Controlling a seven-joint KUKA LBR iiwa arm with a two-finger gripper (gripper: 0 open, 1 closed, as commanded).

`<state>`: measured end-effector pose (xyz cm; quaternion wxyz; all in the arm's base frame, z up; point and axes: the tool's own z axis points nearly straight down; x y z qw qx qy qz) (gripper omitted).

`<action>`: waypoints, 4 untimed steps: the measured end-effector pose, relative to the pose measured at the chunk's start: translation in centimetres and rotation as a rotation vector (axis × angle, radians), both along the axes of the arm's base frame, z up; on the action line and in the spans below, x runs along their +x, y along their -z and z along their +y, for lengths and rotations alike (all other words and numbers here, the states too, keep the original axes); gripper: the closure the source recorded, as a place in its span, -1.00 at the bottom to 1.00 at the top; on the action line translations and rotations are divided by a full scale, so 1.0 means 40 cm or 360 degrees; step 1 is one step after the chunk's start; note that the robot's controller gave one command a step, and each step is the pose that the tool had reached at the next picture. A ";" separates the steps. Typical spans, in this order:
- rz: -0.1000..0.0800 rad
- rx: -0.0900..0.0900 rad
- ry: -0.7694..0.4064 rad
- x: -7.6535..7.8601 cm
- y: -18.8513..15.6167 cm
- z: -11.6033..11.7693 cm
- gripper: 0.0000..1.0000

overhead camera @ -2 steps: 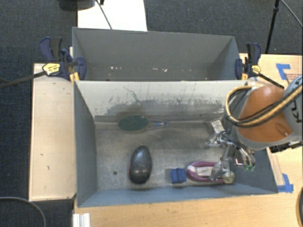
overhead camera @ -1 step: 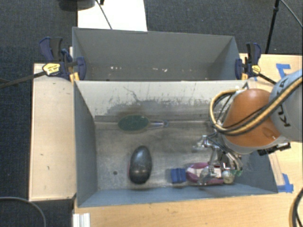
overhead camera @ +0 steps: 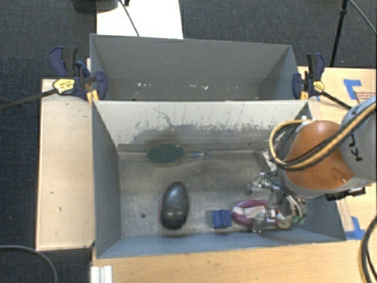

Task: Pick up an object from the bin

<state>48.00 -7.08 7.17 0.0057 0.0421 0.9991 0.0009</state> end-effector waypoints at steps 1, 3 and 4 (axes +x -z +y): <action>0.0000 -0.0007 -0.0098 0.001 -0.003 0.063 -1.00; 0.0011 -0.0003 -0.0095 0.006 -0.051 0.062 1.00; 0.0004 -0.0005 -0.0093 0.011 -0.268 0.062 1.00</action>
Offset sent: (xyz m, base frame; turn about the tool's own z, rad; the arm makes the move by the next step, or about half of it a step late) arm -0.0036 0.0262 -0.0017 -0.0609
